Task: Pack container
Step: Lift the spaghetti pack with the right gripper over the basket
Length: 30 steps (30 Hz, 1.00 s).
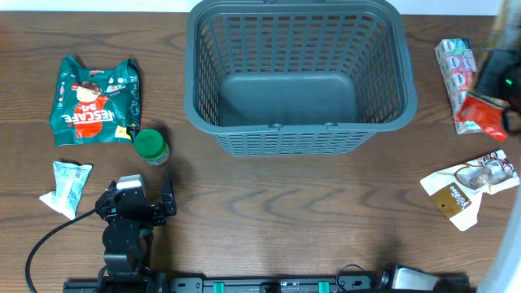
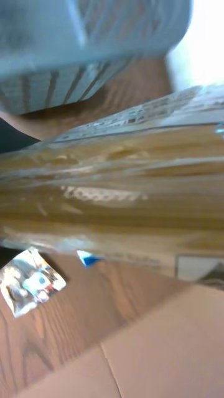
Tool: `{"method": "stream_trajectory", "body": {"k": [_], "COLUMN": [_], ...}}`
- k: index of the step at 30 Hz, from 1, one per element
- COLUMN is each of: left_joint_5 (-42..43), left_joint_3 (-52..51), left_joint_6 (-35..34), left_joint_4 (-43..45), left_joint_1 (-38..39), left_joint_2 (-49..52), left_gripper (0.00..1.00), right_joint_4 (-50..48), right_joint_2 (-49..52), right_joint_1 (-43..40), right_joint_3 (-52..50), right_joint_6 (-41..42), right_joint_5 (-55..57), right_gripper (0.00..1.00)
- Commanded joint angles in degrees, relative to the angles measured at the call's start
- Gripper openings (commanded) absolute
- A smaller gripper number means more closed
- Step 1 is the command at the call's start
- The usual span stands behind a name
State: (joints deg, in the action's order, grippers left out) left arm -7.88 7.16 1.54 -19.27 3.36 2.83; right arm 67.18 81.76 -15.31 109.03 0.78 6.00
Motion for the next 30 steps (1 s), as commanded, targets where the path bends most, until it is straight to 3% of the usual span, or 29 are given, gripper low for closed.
{"method": "stream_trajectory", "body": {"k": [1, 9, 17, 30], "left_joint_5": [-0.2, -0.2, -0.2, -0.2], "left_joint_3": [-1.2, -1.2, -1.2, -1.2], "left_joint_6": [0.2, 0.2, 0.2, 0.2], "left_joint_4": [-0.3, -0.3, -0.3, -0.3], "left_joint_1": [0.2, 0.2, 0.2, 0.2], "left_joint_2": [-0.4, -0.4, -0.4, -0.4], "left_gripper": [0.99, 0.99, 0.98, 0.98], "right_joint_4": [-1.0, -1.1, -8.7, 0.1], "right_joint_2": [-5.9, -9.4, -2.3, 14.5], "right_joint_1": [2.2, 11.7, 21.9, 33.6], "right_joint_3": [2.8, 3.2, 5.5, 11.8], "right_joint_6": [-6.2, -27.3, -31.1, -45.9], "right_joint_5": [-3.8, -28.7, -22.7, -22.7], "right_gripper": [0.02, 0.01, 0.01, 0.01]}}
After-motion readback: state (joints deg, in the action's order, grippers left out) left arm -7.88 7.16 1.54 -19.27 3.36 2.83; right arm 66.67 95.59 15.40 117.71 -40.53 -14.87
